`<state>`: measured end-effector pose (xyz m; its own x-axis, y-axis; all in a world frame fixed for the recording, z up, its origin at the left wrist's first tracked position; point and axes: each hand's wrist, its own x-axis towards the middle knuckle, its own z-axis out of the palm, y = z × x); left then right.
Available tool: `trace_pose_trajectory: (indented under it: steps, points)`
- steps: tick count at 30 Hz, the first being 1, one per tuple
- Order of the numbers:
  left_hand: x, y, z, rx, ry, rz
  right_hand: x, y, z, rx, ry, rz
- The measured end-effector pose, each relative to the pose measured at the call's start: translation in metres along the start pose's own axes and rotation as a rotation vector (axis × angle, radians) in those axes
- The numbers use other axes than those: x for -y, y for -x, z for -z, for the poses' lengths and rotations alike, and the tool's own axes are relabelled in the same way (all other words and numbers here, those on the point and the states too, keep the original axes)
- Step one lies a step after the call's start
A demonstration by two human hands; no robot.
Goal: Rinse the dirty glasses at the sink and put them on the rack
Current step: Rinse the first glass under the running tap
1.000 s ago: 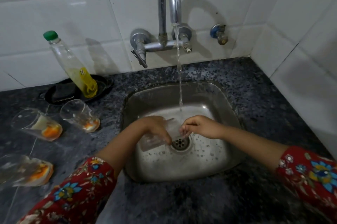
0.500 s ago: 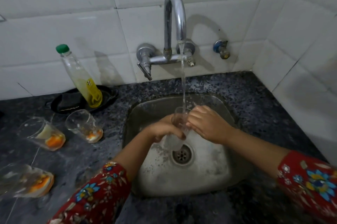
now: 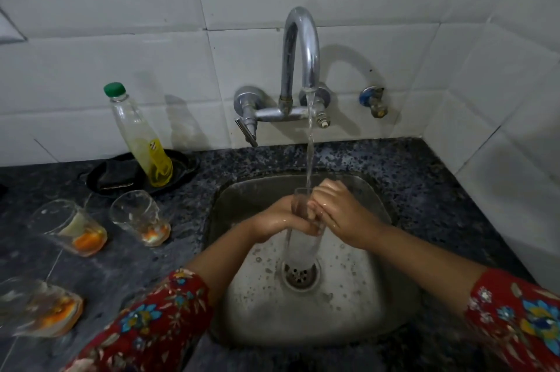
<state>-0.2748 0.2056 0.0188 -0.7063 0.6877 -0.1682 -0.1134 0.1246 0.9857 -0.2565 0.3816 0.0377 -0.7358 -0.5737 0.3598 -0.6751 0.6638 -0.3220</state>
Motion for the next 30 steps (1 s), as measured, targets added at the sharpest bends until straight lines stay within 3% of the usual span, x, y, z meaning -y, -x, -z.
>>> trace_pose_trajectory:
  steps: [3, 5, 8, 12, 15, 18, 20, 21, 24, 26, 30]
  points:
    - [0.003, -0.007, -0.024, -0.476, -0.207, 0.059, 0.012, -0.006, -0.003, -0.01, 0.095, -0.137]
    - [0.002, -0.007, -0.032, -0.691, -0.436, 0.103, 0.02, -0.011, -0.001, 0.0, -0.016, -0.248]
    - [0.003, -0.002, -0.027, -0.604, -0.369, 0.056, 0.018, -0.013, 0.016, 0.051, -0.221, -0.236]
    - [0.008, 0.0, -0.021, -0.487, -0.179, 0.01, 0.008, -0.008, 0.037, 0.191, -0.242, -0.269]
    - [0.006, -0.006, -0.027, -0.569, -0.151, 0.0, 0.011, -0.007, 0.031, 0.084, -0.25, -0.323]
    - [-0.001, -0.009, -0.045, -0.768, -0.451, 0.065, 0.023, -0.011, 0.024, 0.008, -0.433, -0.455]
    - [-0.002, -0.009, -0.048, -0.824, -0.514, 0.044, 0.027, -0.013, 0.026, 0.014, -0.467, -0.44]
    - [-0.001, -0.009, -0.044, -0.773, -0.456, 0.006, 0.027, -0.013, 0.03, 0.004, -0.464, -0.387]
    - [0.003, -0.004, -0.019, -0.409, -0.092, -0.081, 0.018, -0.011, 0.04, -0.011, -0.55, -0.261]
    - [0.005, -0.003, -0.015, -0.325, 0.018, -0.074, 0.012, -0.011, 0.042, 0.026, -0.621, -0.288]
    - [0.007, -0.005, -0.046, -0.679, -0.268, -0.004, 0.017, -0.019, 0.03, 0.072, -0.504, -0.43]
